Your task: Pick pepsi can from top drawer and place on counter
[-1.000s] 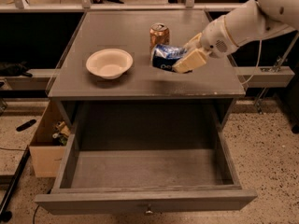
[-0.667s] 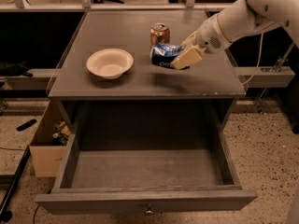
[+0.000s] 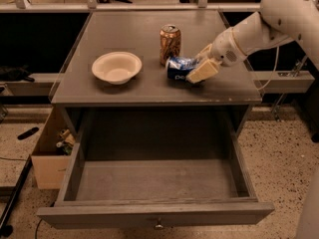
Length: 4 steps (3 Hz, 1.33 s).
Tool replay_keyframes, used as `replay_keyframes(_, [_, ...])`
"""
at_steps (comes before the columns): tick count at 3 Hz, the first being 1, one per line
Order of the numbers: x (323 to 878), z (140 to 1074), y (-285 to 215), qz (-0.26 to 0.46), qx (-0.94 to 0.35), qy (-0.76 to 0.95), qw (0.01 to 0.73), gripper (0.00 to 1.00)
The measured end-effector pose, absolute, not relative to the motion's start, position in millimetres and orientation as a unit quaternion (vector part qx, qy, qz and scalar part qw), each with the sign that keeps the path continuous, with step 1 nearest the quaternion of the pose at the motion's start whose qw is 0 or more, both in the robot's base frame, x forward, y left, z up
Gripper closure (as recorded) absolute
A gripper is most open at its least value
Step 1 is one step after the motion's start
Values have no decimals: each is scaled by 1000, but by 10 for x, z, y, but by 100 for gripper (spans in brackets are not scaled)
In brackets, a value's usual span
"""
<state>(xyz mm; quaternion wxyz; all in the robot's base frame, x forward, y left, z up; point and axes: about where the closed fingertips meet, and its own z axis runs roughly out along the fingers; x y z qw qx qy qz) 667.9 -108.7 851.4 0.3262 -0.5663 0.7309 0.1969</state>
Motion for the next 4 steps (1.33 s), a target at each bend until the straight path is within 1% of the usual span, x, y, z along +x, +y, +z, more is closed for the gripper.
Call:
replay_keyframes(1, [6543, 8322, -1070, 201, -576, 726, 319, 100])
replay_keyframes(2, [6543, 8341, -1070, 201, -576, 726, 319, 79])
replay_keyframes(4, [6543, 8340, -1070, 201, -576, 726, 319, 33])
